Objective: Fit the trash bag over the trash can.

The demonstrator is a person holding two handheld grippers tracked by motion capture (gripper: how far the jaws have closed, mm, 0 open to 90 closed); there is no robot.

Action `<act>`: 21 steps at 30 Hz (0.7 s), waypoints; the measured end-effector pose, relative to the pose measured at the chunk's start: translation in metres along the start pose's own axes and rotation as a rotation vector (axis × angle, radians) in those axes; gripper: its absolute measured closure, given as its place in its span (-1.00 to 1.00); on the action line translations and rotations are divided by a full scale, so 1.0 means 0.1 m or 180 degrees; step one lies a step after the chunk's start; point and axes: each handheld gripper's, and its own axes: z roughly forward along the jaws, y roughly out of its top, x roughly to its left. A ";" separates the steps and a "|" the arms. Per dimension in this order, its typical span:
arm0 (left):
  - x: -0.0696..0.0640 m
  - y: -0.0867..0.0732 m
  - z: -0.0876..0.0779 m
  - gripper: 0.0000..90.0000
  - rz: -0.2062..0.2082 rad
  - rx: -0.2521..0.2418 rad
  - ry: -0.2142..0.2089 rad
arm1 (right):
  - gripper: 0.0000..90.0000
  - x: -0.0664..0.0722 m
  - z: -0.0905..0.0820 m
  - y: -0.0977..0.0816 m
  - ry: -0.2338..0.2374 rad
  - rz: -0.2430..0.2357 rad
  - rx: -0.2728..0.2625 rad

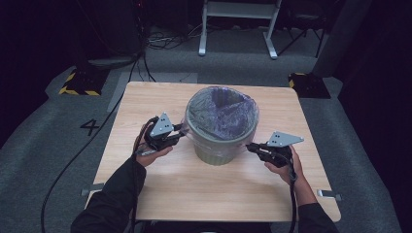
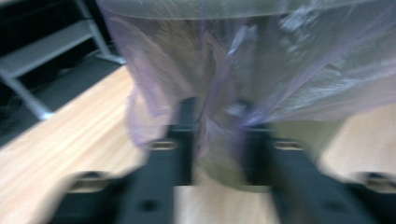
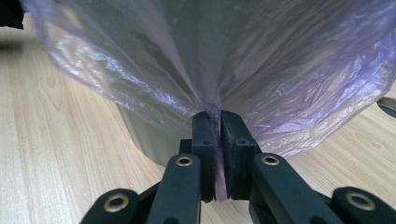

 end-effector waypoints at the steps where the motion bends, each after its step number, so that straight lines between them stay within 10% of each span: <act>1: 0.00 -0.01 0.01 0.99 0.0010 0.0026 -0.0049 | 0.91 0.00 0.00 0.00 0.0000 0.0000 0.0005; 21: -0.05 -0.47 0.29 1.00 0.0039 0.0664 -0.0166 | 1.00 -0.12 0.25 -0.27 0.0052 0.0241 0.0522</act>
